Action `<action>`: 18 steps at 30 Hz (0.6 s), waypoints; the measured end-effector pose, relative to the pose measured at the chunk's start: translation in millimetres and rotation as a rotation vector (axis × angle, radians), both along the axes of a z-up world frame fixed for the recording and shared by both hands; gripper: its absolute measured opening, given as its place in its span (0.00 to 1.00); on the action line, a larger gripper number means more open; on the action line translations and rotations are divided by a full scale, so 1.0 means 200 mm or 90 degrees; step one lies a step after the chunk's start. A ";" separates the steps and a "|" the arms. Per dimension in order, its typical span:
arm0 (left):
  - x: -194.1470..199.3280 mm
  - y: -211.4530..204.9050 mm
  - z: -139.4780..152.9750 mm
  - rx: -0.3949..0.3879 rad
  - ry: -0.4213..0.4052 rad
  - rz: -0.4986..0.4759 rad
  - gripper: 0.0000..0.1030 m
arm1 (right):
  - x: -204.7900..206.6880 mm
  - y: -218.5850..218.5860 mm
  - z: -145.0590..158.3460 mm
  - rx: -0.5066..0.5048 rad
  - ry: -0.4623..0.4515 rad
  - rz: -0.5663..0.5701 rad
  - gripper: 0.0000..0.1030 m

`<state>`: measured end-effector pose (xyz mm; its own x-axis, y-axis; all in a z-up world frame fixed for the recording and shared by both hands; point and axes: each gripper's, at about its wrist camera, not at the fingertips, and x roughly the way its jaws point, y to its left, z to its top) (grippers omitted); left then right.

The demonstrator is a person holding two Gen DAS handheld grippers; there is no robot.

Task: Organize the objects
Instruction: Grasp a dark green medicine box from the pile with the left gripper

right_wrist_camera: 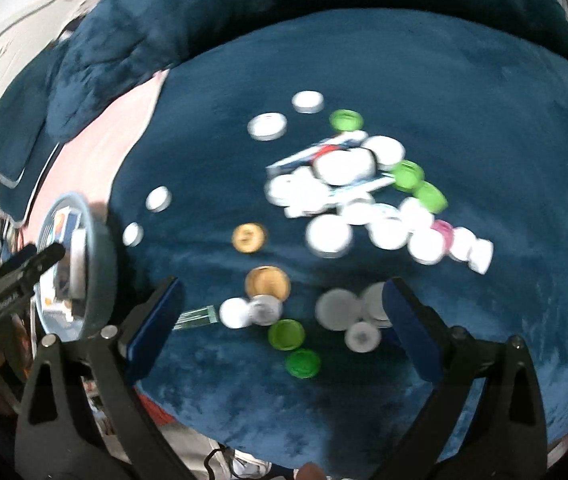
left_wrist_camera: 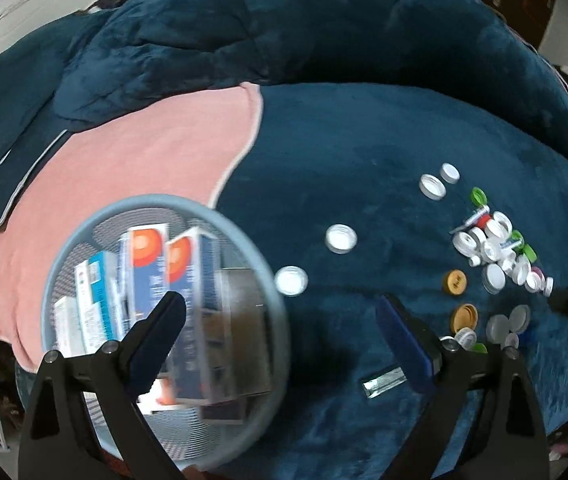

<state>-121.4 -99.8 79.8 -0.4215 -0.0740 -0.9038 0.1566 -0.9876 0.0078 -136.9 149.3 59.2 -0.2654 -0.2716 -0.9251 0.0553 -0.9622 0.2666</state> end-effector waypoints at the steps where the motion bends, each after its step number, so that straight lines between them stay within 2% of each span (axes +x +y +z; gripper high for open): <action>1: -0.01 0.03 -0.01 -0.002 -0.003 -0.008 0.94 | 0.00 0.04 -0.02 -0.006 -0.002 -0.013 0.97; 6: -0.04 0.21 -0.06 -0.007 -0.013 -0.088 0.94 | -0.01 0.15 -0.12 -0.029 -0.033 -0.047 0.97; 9: -0.01 0.38 -0.11 -0.020 -0.031 -0.195 0.94 | -0.03 0.18 -0.14 -0.036 -0.038 -0.051 0.97; 11: 0.03 0.52 -0.20 -0.051 -0.060 -0.281 0.94 | -0.03 0.19 -0.14 -0.040 -0.033 -0.050 0.97; 14: 0.06 0.67 -0.35 -0.082 -0.120 -0.367 0.93 | -0.03 0.19 -0.13 -0.046 -0.030 -0.044 0.97; 18: 0.06 0.74 -0.51 -0.087 -0.180 -0.396 0.85 | -0.03 0.18 -0.12 -0.055 -0.025 -0.038 0.97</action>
<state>-108.9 47.7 -21.9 -0.1729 -0.0166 -0.9848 -0.4643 -0.8804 0.0964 -142.1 184.3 36.0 -0.2482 -0.3354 -0.9088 -0.0136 -0.9369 0.3494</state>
